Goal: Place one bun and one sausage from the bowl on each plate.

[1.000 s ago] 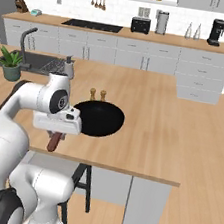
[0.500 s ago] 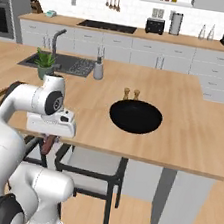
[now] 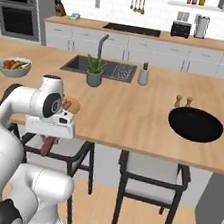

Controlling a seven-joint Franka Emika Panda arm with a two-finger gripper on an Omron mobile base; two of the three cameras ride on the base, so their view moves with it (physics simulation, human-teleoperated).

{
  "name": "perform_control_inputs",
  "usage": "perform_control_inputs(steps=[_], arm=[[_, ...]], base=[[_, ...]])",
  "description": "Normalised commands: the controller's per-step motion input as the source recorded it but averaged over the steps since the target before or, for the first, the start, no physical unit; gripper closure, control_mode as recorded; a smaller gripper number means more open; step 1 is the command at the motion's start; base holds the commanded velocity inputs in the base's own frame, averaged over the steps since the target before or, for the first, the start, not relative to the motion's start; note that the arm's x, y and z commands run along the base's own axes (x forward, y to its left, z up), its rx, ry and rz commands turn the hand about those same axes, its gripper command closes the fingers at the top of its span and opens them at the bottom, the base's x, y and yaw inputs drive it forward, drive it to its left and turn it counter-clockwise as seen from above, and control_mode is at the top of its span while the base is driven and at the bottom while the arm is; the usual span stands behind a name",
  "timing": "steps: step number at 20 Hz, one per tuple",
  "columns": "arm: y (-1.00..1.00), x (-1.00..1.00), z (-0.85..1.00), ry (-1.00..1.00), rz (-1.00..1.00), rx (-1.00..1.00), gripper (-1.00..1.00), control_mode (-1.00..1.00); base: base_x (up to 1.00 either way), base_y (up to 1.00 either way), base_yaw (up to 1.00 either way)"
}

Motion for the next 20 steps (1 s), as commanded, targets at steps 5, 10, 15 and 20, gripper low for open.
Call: perform_control_inputs(steps=[5,10,15,20], arm=[[0.00,0.00,0.00,0.00,0.00,0.00,1.00,1.00],[0.00,0.00,0.00,0.00,0.00,0.00,1.00,1.00],[0.00,0.00,0.00,0.00,0.00,0.00,1.00,1.00],[0.00,0.00,0.00,0.00,0.00,0.00,1.00,1.00]], base=[[0.15,1.00,0.00],[0.10,1.00,-0.01],[0.22,1.00,-0.01],[0.19,0.93,-0.03]])
